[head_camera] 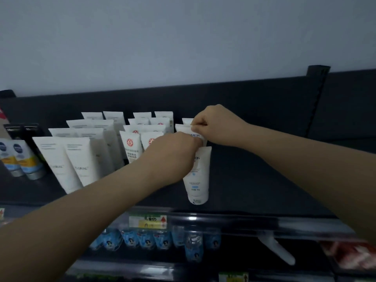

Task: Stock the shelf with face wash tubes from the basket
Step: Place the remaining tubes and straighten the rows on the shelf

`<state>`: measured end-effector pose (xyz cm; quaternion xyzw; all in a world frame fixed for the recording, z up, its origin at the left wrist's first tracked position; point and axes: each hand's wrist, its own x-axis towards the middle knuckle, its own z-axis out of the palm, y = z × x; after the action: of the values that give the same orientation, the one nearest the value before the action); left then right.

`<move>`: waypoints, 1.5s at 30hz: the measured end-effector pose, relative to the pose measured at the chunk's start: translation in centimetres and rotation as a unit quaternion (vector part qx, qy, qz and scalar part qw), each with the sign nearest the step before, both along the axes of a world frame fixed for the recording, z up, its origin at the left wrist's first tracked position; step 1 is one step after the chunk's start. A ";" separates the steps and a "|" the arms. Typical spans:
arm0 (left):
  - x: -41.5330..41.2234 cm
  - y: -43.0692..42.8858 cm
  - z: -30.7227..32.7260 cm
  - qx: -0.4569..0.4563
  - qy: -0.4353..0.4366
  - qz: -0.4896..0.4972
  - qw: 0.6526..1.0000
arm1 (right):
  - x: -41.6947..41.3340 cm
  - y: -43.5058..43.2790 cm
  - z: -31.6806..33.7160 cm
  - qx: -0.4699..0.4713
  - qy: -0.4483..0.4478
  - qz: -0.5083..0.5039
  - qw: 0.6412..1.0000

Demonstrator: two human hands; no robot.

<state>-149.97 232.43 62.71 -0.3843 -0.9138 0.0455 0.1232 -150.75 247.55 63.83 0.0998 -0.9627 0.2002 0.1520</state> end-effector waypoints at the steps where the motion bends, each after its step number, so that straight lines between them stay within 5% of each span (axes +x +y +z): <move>1: -0.8 0.2 0.0 -0.001 0.002 0.000 1.000 | -0.5 0.0 0.0 0.004 -0.002 -0.006 1.000; 12: -6.7 0.8 -0.7 -0.006 0.037 -0.070 0.997 | -4.3 0.1 -0.8 0.029 -0.055 -0.053 0.997; 45: -8.8 0.7 -1.1 -0.023 -0.049 -0.136 0.989 | -5.5 -0.1 -1.9 0.009 -0.120 -0.074 0.990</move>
<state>-158.74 233.15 61.57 -0.5095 -0.8567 0.0305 0.0741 -156.29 247.46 61.96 0.0047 -0.9806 0.1901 0.0487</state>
